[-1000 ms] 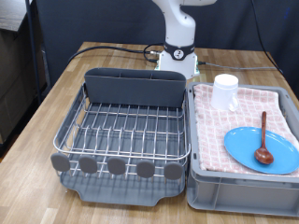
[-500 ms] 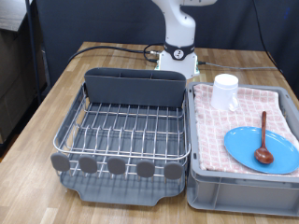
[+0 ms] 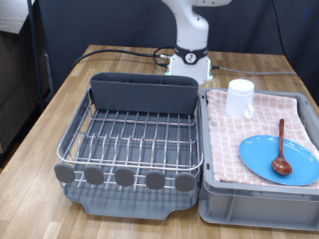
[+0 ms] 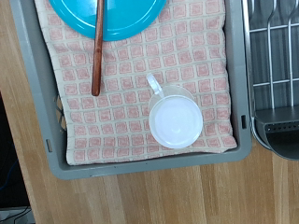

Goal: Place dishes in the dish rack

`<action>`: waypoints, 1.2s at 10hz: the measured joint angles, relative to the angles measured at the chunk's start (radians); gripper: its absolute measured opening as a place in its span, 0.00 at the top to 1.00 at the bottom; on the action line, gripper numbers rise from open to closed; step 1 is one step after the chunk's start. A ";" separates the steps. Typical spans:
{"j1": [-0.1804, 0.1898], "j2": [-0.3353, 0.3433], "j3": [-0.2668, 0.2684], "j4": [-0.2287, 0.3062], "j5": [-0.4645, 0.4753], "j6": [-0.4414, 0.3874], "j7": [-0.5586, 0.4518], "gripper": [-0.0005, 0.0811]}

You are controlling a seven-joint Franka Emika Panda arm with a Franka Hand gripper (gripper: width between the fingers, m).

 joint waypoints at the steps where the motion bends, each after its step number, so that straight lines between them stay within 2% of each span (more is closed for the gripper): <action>1: -0.001 -0.002 0.000 0.000 -0.001 -0.004 0.000 0.01; 3: -0.001 0.002 0.008 0.000 -0.001 0.002 0.019 0.01; 5: -0.001 0.020 0.033 0.012 -0.001 0.013 0.083 0.01; 8: -0.001 0.044 0.067 0.025 -0.001 0.061 0.152 0.01; 12: -0.001 0.078 0.100 0.033 -0.001 0.113 0.171 0.01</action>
